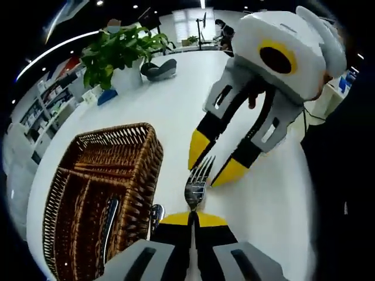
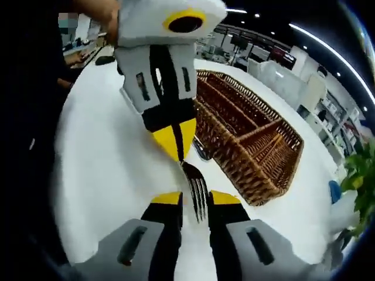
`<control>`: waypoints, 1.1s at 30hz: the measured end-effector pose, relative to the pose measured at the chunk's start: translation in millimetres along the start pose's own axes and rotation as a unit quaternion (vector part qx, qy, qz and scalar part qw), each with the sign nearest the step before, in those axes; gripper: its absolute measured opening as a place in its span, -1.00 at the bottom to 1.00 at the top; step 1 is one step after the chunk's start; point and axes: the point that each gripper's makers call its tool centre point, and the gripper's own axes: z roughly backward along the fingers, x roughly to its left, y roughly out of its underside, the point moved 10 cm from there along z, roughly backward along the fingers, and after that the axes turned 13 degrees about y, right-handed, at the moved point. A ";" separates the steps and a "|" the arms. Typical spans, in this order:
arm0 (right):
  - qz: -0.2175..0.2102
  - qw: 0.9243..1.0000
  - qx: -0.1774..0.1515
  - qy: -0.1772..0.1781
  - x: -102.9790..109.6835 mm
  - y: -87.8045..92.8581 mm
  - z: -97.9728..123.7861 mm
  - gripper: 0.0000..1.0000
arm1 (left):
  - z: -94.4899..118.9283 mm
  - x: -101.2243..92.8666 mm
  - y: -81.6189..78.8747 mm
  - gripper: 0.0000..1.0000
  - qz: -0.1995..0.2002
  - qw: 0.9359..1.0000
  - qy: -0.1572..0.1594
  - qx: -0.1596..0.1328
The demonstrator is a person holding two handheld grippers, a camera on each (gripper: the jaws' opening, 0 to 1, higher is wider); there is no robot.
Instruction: Arrange the knives, forks, and spoons in their matching storage slots by inserting each utensil handle-first until every utensil is classified and aligned in the correct compartment
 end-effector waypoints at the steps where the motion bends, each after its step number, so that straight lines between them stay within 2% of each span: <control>1: -0.004 1.000 0.001 -0.024 7.5 0.3 -2.3 -0.99 | -0.8 1.7 -0.3 -1.00 -0.011 1.000 -0.006 -0.005; 2: -0.005 1.000 0.003 -0.008 6.7 -0.5 -0.8 -1.00 | -2.0 0.3 0.9 -1.00 -0.005 1.000 0.004 0.006; 6: -0.003 1.000 -0.011 -0.005 1.6 -4.7 4.2 -1.00 | 6.3 -0.9 3.3 -1.00 0.011 1.000 0.006 -0.005; 11: -0.009 1.000 -0.009 -0.008 -1.9 -7.7 1.9 -1.00 | 11.4 -4.2 9.4 -0.99 0.007 1.000 -0.006 -0.012; 15: -0.034 0.999 -0.002 -0.018 -3.8 -6.8 2.0 -1.00 | 16.2 -6.9 16.1 -1.00 0.010 1.000 -0.023 -0.015; 17: -0.039 0.999 -0.002 -0.018 -5.7 -7.0 3.2 -1.00 | 21.1 -9.2 20.9 -0.97 0.024 0.999 -0.028 -0.027; 19: -0.062 0.998 -0.001 -0.027 -6.4 -7.0 3.9 -1.00 | 27.5 -10.4 25.9 -0.88 0.052 0.996 -0.043 -0.052; 20: -0.064 0.998 -0.002 -0.027 -6.6 -7.6 4.5 -1.00 | 31.9 -13.2 29.9 -0.88 0.073 0.994 -0.044 -0.062; 22: -0.094 0.995 -0.001 -0.036 -7.6 -8.5 5.7 -1.00 | 39.0 -15.9 35.2 -0.87 0.102 0.990 -0.050 -0.085; 24: -0.121 0.992 0.000 -0.046 -10.0 -9.2 6.7 -1.00 | 45.6 -19.3 42.6 -0.79 0.121 0.986 -0.062 -0.097; 31: -0.147 0.987 -0.011 -0.067 -17.5 -11.9 12.7 -1.00 | 65.0 -32.4 61.8 -0.63 0.158 0.972 -0.099 -0.143; 33: -0.164 0.984 -0.017 -0.069 -18.7 -13.4 15.0 -1.00 | 68.4 -36.8 67.4 -0.56 0.165 0.969 -0.096 -0.155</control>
